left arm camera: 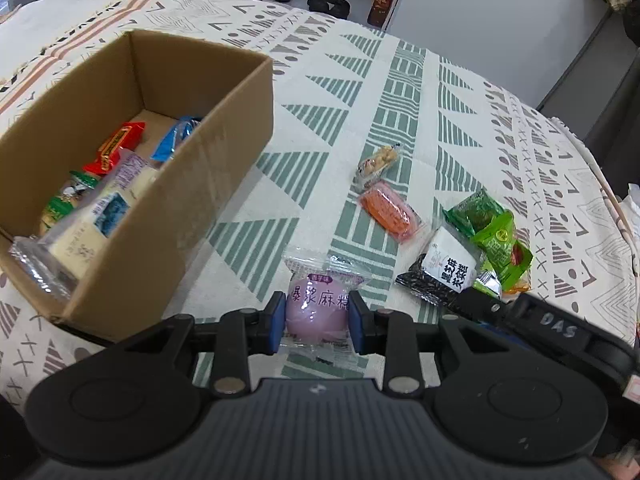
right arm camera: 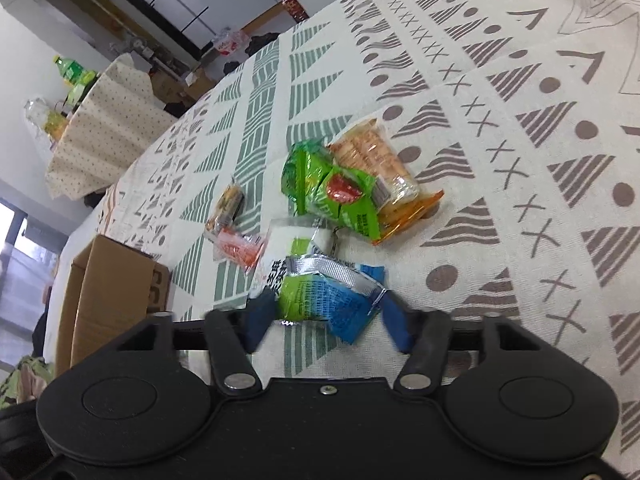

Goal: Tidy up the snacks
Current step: 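Grasp the pink round pastry packet with left tool while right tool grasps blue-green packet, then carry both packets over the cardboard box and open both tools inside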

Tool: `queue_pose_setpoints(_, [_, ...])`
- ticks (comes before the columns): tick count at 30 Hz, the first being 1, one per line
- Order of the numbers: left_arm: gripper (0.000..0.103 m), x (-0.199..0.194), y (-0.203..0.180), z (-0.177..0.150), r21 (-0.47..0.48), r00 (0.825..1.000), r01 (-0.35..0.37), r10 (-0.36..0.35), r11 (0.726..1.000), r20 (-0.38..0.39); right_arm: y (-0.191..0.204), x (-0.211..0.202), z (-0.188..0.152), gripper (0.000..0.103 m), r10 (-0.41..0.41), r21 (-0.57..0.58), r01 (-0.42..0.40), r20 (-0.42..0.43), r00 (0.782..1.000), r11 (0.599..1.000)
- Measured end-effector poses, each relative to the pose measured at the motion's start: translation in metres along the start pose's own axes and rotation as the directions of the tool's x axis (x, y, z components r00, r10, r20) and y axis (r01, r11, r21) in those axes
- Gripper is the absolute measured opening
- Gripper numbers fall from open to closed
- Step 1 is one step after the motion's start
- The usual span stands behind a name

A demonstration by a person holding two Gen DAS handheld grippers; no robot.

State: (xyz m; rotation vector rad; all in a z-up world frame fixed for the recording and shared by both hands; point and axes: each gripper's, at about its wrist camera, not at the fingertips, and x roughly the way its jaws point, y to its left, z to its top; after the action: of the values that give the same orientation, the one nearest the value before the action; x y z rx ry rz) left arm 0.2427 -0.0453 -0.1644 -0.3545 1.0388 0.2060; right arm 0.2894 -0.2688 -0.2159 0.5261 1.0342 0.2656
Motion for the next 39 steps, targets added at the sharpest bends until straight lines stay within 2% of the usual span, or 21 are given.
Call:
queue_pose_setpoints(2, [0.032, -0.004, 0.001, 0.001, -0.001, 1.0, 0.001, -0.001, 1.0, 0.006, 0.001, 0.0, -0.001, 0.044, -0.006, -0.005, 0.006, -0.003, 1.0, 1.0])
queue_pose_setpoints(4, [0.032, -0.01, 0.001, 0.002, 0.001, 1.0, 0.003, -0.003, 1.0, 0.018, 0.002, -0.004, -0.001, 0.031, 0.006, -0.008, -0.006, 0.0, 1.0, 1.0])
queue_pose_setpoints(7, [0.032, -0.018, 0.003, 0.003, -0.003, 0.999, 0.002, -0.002, 1.0, 0.033, 0.003, -0.012, 0.001, 0.025, 0.04, -0.007, -0.04, 0.014, 0.999, 0.999])
queue_pose_setpoints(21, [0.032, -0.068, 0.03, 0.019, -0.038, 0.992, -0.014, 0.019, 0.999, 0.127, 0.043, -0.04, 0.002, 0.024, 0.173, -0.119, -0.163, 0.078, 0.982, 0.979])
queue_pose_setpoints(31, [0.032, -0.095, 0.051, 0.028, -0.082, 0.983, -0.001, 0.016, 0.997, 0.182, 0.071, -0.051, -0.005, 0.024, 0.291, -0.183, -0.269, 0.105, 0.951, 0.946])
queue_pose_setpoints(35, [0.032, -0.101, 0.064, 0.03, -0.098, 0.985, 0.007, 0.01, 0.995, 0.173, 0.072, -0.045, -0.014, 0.024, 0.308, -0.181, -0.288, 0.095, 0.947, 0.94])
queue_pose_setpoints(39, [0.032, -0.106, 0.08, 0.038, -0.113, 0.982, -0.028, 0.048, 0.993, 0.182, 0.076, -0.043, -0.021, 0.024, 0.3, -0.204, -0.279, 0.081, 0.95, 0.938])
